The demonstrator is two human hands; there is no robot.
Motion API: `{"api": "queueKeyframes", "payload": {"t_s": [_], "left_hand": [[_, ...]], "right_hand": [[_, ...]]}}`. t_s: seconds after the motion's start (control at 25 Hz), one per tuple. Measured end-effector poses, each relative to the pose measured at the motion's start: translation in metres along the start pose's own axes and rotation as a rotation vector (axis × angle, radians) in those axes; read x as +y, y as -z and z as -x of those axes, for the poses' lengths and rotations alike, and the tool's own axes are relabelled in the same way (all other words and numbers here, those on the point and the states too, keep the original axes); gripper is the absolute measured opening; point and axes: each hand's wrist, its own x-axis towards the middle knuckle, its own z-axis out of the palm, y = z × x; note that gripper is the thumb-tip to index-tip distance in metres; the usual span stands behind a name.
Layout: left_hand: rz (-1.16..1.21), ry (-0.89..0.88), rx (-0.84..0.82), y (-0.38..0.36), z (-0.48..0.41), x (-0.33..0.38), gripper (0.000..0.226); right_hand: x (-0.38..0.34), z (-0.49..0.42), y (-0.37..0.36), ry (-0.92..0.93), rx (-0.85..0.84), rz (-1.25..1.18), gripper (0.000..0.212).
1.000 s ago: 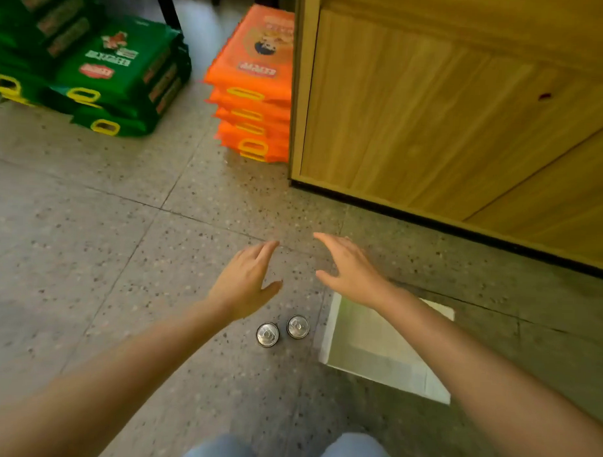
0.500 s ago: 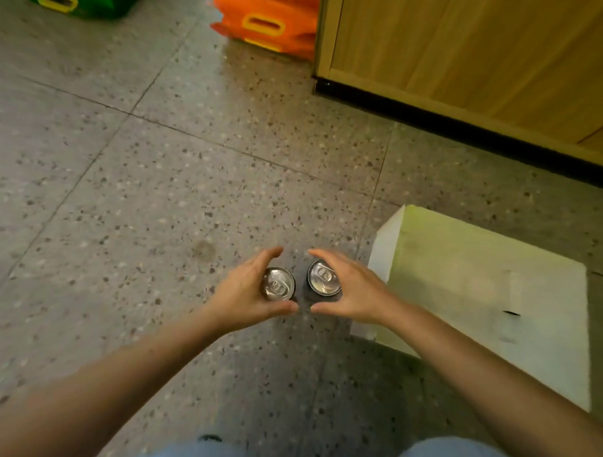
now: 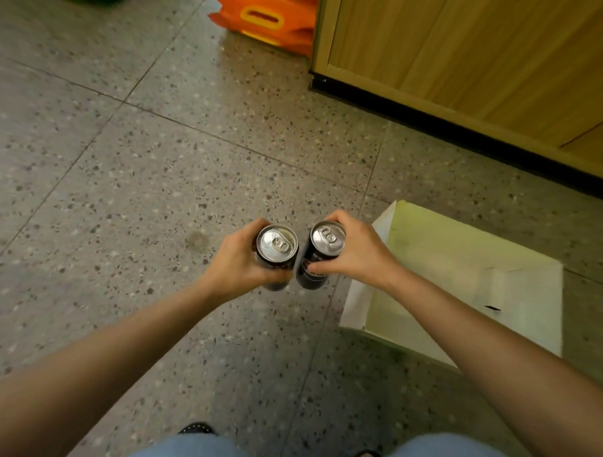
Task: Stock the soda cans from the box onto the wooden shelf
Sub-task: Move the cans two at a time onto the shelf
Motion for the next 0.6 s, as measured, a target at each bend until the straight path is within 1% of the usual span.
{"api": "queueKeyframes", "payload": {"t_s": [0.12,0.24,0.44,0.6], "left_hand": [[0.034,-0.007,0.006,0.042,-0.003,0.075,0.052],[0.064,-0.029,0.007,0.098,-0.002,0.175,0.053],[0.071,-0.125,-0.019,0.204,0.010,0.377,0.059],[0.056,-0.203,-0.040,0.279,0.022,0.530,0.067]], "right_hand": [[-0.056,0.017,0.065,-0.010,0.022,-0.049,0.058],[-0.132,0.046,0.146,0.002,0.012,-0.096,0.057],[-0.281,0.111,0.290,0.048,0.064,-0.124,0.059],[-0.395,0.167,0.403,0.088,0.115,-0.145,0.056]]}}
